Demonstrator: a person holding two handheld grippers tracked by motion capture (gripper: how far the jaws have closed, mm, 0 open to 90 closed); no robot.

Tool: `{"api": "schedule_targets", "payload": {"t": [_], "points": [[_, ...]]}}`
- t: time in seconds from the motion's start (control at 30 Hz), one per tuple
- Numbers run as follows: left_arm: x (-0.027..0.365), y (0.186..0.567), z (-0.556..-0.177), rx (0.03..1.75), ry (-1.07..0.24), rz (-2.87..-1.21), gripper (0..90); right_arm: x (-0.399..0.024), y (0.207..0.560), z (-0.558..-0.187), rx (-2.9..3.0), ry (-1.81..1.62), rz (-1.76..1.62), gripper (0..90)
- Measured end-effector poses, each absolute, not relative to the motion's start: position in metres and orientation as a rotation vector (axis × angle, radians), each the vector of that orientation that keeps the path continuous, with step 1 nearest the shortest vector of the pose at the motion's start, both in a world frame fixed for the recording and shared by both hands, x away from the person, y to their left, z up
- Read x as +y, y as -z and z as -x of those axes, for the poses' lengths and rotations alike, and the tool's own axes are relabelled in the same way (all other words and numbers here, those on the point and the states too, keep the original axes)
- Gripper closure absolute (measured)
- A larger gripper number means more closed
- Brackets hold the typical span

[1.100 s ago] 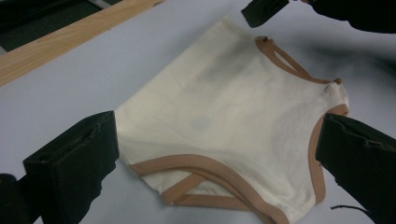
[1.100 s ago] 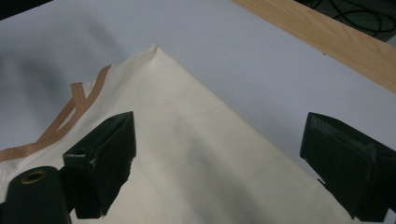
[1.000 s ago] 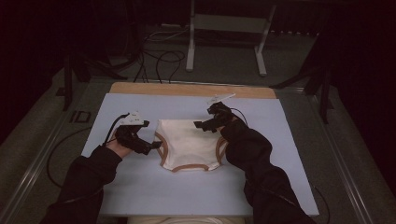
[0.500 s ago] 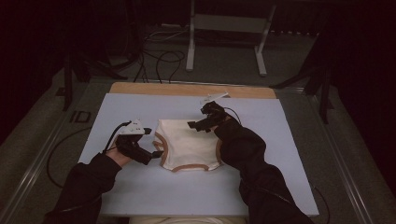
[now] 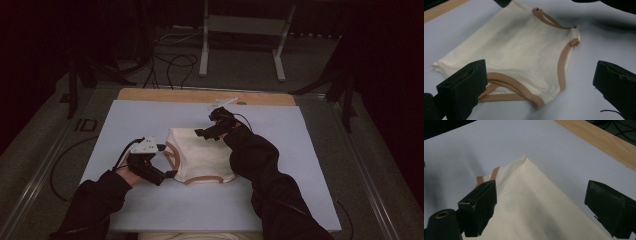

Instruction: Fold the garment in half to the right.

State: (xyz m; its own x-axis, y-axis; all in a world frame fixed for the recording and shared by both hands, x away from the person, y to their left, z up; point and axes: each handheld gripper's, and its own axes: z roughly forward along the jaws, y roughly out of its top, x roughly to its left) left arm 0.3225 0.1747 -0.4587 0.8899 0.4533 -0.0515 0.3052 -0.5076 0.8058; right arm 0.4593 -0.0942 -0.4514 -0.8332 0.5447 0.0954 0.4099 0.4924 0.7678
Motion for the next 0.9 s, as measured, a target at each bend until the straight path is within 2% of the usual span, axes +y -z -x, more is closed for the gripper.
{"api": "schedule_targets", "payload": {"t": [0.47, 0.6, 0.9], "points": [[0.161, 0.484, -0.316, 0.427, -0.169, -2.242, 0.5, -0.061, 0.452, -0.46, 2.61, -1.263, -0.772, 10.5], [0.158, 0.492, -0.316, 0.403, -0.16, -2.28, 4.7, -0.055, 0.454, -0.459, 2.621, -1.264, -0.753, 10.6], [0.145, 0.508, -0.318, 0.334, -0.176, -2.381, 20.0, -0.048, 0.46, -0.459, 2.633, -1.267, -0.76, 10.6]]}}
